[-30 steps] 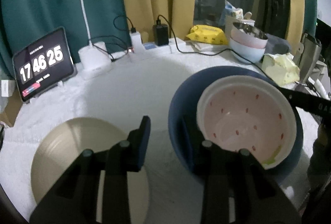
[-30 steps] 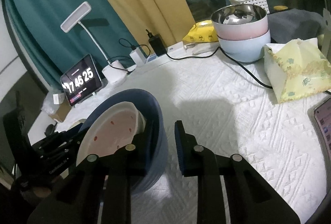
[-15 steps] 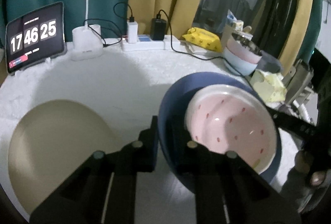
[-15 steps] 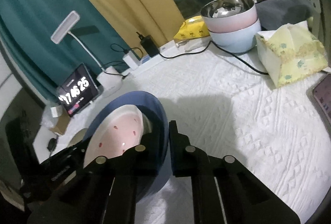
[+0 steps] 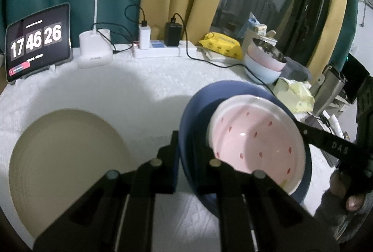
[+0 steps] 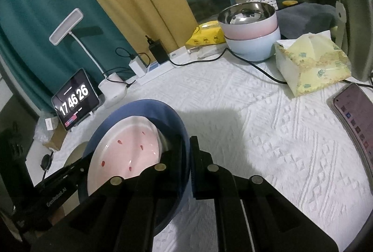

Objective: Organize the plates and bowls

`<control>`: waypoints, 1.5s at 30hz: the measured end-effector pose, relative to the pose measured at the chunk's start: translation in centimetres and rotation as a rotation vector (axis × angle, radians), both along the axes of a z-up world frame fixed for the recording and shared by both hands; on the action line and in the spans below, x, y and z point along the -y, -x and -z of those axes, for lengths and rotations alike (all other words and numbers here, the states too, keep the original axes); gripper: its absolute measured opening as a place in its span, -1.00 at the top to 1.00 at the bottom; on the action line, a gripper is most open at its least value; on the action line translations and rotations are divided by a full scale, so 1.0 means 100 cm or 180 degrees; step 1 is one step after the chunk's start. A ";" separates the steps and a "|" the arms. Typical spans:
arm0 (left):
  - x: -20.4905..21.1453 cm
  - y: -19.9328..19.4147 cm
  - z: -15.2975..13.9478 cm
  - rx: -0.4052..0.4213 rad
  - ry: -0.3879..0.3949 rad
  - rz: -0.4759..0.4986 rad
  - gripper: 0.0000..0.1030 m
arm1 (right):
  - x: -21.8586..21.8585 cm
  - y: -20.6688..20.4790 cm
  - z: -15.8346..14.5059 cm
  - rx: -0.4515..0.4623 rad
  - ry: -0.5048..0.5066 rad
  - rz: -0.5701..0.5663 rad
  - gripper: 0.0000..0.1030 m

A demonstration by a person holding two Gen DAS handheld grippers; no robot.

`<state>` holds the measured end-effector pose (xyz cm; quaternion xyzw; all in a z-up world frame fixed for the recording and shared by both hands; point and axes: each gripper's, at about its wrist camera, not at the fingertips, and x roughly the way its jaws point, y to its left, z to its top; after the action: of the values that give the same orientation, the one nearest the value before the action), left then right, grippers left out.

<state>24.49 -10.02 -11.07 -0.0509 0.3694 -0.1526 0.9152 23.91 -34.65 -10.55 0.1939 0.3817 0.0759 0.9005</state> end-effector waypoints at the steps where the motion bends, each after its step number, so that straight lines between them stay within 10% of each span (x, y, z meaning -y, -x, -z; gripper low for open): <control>1: -0.001 0.001 -0.001 0.0005 0.0006 0.0002 0.86 | -0.001 0.002 -0.001 0.0004 0.0006 0.0003 0.87; 45: -0.105 0.036 -0.039 0.0304 0.0176 -0.0433 0.86 | -0.108 0.003 -0.055 0.0318 0.0260 -0.0454 0.87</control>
<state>20.91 0.50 -7.12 -0.0939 0.3167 -0.1025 0.9383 23.65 -23.81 -5.06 0.1254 0.3520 0.1338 0.9179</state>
